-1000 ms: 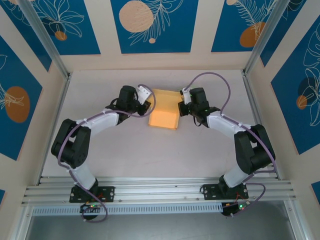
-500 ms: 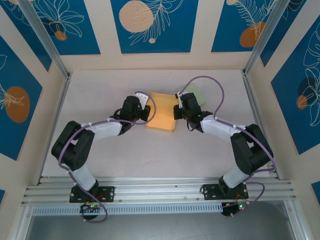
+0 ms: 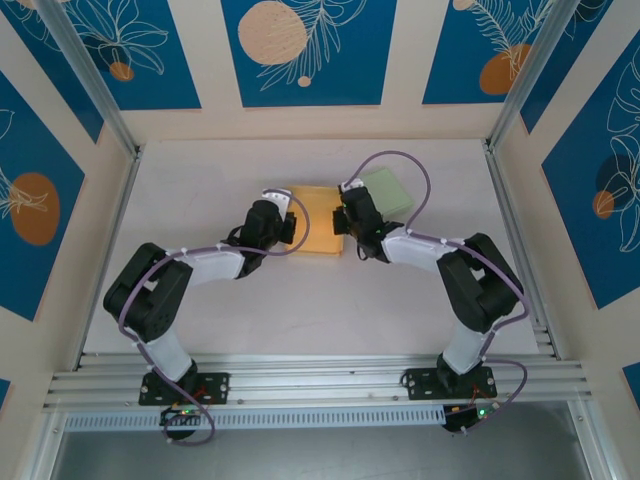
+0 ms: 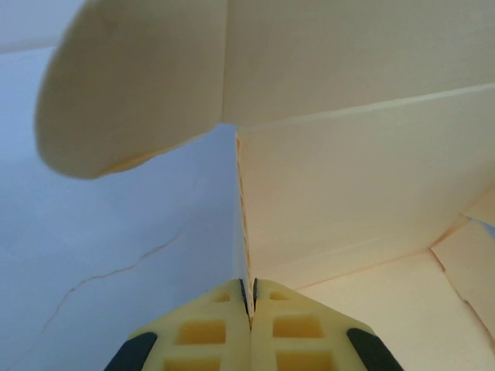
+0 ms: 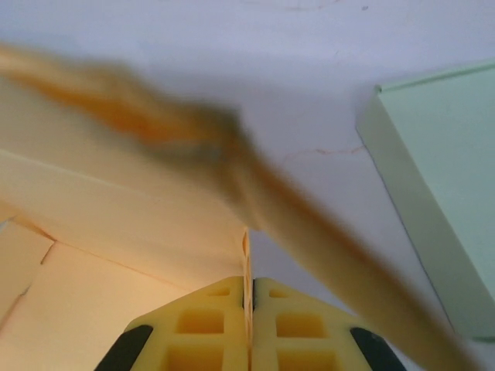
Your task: Fold the paper box
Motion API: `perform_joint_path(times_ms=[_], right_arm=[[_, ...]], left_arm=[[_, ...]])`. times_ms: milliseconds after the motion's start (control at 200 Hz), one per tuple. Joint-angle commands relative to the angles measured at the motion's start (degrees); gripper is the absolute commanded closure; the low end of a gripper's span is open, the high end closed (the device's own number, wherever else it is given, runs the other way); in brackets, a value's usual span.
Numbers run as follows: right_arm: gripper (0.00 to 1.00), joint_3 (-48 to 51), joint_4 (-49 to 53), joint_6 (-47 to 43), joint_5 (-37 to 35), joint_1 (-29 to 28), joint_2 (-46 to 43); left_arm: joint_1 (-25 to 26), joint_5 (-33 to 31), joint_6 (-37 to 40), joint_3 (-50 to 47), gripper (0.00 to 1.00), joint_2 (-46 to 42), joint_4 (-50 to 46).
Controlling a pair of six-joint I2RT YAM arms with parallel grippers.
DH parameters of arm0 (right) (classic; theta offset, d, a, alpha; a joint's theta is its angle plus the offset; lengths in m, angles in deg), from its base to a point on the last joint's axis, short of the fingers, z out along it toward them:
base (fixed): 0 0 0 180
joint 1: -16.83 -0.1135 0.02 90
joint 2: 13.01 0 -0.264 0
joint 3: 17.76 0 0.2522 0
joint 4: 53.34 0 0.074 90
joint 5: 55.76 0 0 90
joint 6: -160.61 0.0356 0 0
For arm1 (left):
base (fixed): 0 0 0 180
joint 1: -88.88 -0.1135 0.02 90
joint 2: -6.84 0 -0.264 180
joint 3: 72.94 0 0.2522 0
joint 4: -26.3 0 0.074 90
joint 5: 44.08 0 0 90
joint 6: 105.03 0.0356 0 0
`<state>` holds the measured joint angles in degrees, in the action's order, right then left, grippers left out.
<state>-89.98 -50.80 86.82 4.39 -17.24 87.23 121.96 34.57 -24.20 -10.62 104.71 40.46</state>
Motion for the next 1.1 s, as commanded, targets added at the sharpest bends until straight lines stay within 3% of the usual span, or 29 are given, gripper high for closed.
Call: perform_joint_path(times_ms=[0, 285, 1095], right_arm=[[0.93, -5.89, -7.42, -1.88, 2.34, -1.40, 2.62], [0.91, -9.58, -10.28, -2.99, 2.07, -1.18, 8.06], [0.93, 1.27, -18.04, 1.00, -3.07, -5.04, 7.92]], left_arm=[[2.65, 1.52, -0.88, -0.19, 0.97, -0.87, 5.93], [2.82, -1.55, -1.12, -1.16, 0.96, 1.60, 11.40], [2.88, -2.44, -8.18, -9.36, 0.97, 4.19, 16.55]])
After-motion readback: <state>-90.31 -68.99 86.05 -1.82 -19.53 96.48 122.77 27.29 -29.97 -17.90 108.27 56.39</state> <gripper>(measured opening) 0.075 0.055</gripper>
